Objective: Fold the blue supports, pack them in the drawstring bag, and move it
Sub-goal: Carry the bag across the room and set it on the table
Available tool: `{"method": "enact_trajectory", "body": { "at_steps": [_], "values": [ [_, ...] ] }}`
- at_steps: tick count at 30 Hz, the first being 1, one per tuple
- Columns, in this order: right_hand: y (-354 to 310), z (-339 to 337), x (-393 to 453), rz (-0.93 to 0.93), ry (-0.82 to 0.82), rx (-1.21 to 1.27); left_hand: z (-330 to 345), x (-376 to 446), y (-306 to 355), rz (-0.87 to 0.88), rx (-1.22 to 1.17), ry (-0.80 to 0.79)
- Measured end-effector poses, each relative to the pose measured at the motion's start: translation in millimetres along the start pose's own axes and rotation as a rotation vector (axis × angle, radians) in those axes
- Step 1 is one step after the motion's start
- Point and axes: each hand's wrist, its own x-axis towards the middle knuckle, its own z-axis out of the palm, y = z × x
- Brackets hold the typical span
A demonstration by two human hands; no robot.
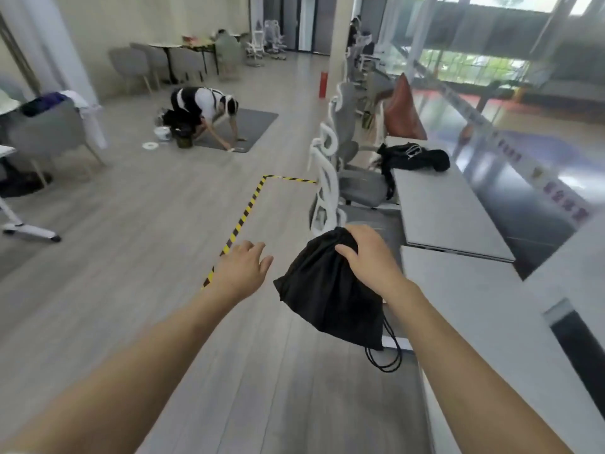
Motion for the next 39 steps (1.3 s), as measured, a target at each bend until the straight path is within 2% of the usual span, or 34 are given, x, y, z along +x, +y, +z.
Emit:
{"method": "enact_trajectory", "body": {
  "at_steps": [8,15,28,34,39],
  "values": [
    [-137.8,127.4,139.2,-0.216,-0.18,0.072,-34.3,17.0,-189.5,-0.309,0.03,0.027],
    [-251.8,234.5,246.7,-0.422,-0.323,0.117,-49.3,30.6,-321.6,-0.571,0.016,0.084],
    [-439.2,398.3,418.8,-0.856,-0.57,0.182,-77.1,85.3,-476.6,-1.065,0.028,0.155],
    [-528.0,470.5,472.2,-0.997,-0.605,0.215,-81.4,96.2,-555.3,-1.228,0.017,0.177],
    [-614.9,535.4,515.6,-1.069,-0.601,0.232,-93.2,114.0,-651.7,-1.287,0.03,0.184]
  ]
}}
